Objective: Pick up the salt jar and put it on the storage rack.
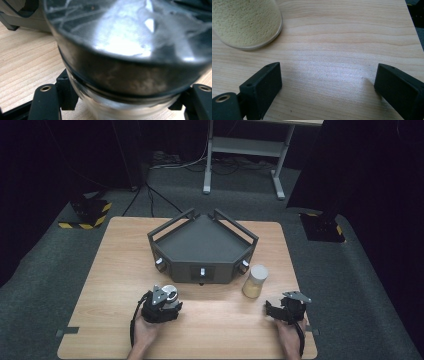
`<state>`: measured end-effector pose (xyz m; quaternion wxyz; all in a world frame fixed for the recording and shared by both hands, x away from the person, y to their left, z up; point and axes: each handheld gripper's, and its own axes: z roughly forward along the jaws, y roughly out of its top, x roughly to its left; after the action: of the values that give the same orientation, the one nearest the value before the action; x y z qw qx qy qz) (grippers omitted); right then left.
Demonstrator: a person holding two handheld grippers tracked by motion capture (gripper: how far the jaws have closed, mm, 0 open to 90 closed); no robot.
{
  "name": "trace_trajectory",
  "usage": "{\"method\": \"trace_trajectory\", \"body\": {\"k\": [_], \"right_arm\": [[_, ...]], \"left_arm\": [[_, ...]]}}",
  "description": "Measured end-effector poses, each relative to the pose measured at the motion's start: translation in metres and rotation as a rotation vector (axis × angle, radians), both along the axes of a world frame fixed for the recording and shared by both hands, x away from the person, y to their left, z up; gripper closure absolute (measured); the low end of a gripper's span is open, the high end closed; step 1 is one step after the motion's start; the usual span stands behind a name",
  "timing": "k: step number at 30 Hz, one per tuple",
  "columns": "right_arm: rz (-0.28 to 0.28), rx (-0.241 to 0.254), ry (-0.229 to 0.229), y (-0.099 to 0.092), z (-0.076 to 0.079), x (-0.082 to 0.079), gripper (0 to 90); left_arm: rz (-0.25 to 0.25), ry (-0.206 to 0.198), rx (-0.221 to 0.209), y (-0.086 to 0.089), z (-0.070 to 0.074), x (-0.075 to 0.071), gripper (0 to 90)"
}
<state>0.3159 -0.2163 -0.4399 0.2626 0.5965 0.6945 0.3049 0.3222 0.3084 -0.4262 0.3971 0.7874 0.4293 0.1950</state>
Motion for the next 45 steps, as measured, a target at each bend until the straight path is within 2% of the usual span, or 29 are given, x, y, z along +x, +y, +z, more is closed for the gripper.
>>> {"method": "trace_trajectory", "body": {"k": [5, 15, 23, 31, 36, 45], "right_arm": [[0.0, 0.0, 0.0, 0.0, 0.0, 0.0, 7.2], [0.0, 0.0, 0.0, 0.0, 0.0, 0.0, 7.2], [0.001, -0.001, -0.001, 0.0, 0.0, 0.0, 7.2], [0.001, 0.0, -0.001, 0.0, 0.0, 0.0, 7.2], [0.001, -0.001, -0.001, 0.0, 0.0, 0.0, 7.2], [0.001, -0.001, -0.001, 0.0, 0.0, 0.0, 7.2]], "left_arm": [[-0.002, 0.003, -0.023, 0.002, 0.007, 0.002, 30.2], [-0.019, -0.022, -0.003, 0.0, 0.029, 0.005, 30.2], [-0.05, -0.053, -0.01, 0.0, 0.051, 0.007, 30.2], [-0.065, -0.047, -0.053, 0.003, 0.069, 0.014, 30.2], [-0.088, -0.064, -0.045, 0.001, 0.081, 0.017, 30.2], [-0.109, -0.094, -0.068, 0.004, 0.102, 0.027, 30.2]]}}
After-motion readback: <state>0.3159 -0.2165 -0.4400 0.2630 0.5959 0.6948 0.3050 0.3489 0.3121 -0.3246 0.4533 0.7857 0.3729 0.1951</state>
